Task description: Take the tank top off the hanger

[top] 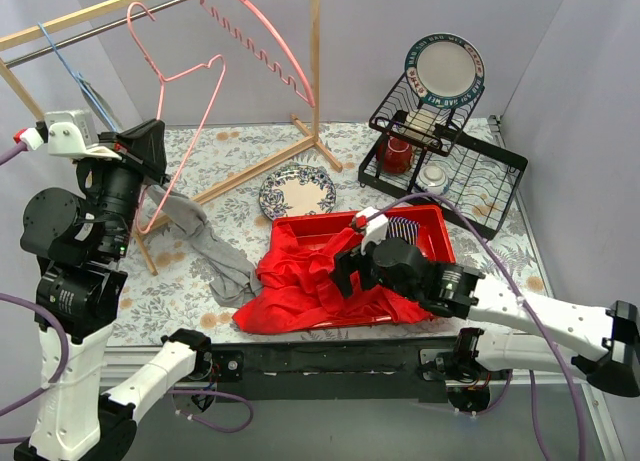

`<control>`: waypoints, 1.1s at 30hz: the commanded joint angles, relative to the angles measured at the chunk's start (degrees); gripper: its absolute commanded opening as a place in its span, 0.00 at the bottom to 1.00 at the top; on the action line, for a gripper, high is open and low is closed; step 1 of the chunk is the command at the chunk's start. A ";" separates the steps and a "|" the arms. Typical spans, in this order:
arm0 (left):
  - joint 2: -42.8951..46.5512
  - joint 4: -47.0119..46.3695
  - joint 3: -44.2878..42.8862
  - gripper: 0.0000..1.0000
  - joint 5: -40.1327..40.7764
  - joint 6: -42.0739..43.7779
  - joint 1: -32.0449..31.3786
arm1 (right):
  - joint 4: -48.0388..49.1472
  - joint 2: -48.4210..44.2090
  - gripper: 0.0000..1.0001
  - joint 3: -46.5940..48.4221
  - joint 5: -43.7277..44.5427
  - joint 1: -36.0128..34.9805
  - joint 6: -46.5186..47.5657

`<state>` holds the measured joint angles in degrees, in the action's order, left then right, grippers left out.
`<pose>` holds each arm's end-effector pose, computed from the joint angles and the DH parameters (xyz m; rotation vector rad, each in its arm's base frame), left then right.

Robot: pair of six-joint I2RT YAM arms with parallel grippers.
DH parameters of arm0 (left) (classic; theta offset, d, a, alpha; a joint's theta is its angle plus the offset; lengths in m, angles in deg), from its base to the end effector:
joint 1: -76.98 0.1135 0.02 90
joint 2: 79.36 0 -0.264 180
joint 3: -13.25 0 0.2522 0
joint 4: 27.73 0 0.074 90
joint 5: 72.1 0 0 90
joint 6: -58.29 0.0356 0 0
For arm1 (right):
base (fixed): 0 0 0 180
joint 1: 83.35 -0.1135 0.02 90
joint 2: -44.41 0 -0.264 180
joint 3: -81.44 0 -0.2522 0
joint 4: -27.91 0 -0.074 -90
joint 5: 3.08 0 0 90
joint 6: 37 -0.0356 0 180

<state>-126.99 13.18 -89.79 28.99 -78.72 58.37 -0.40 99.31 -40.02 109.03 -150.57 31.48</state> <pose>0.0882 -0.0225 0.5434 -0.4992 1.2774 -0.8413 0.0964 0.1950 0.3008 -0.5473 1.9457 0.6190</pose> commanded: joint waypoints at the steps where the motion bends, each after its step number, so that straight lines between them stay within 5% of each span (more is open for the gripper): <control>1: 0.62 0.00 0.85 0.00 -0.81 -0.54 -0.20 | -0.59 6.87 0.98 0.23 -6.63 -0.19 -4.68; 8: 0.53 0.09 1.65 0.00 -1.69 -0.72 -0.11 | 9.35 18.66 0.96 2.77 -15.69 -0.19 0.68; 18: 0.53 0.35 2.26 0.00 -1.51 -0.63 -0.20 | 6.64 31.67 0.89 5.06 -5.43 -0.28 2.18; 20: 0.79 0.27 2.52 0.00 -1.51 -0.63 -0.20 | 5.76 31.94 0.68 5.06 -3.22 -0.28 1.92; 21: 0.70 0.26 2.53 0.00 -1.51 -0.63 -0.20 | 5.41 31.59 0.44 5.41 -1.38 -0.28 2.01; 25: 0.97 0.26 2.35 0.00 -1.34 -0.46 -0.20 | 2.43 26.78 0.06 8.65 0.48 -0.28 3.58; 33: 0.53 0.79 0.07 0.00 -1.07 -0.11 -0.20 | -4.69 14.11 0.01 17.62 3.63 -0.28 6.84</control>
<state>-126.43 13.60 -87.58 27.94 -79.31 58.37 -2.24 119.94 -28.04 108.18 -150.61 36.20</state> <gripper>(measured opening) 0.037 0.065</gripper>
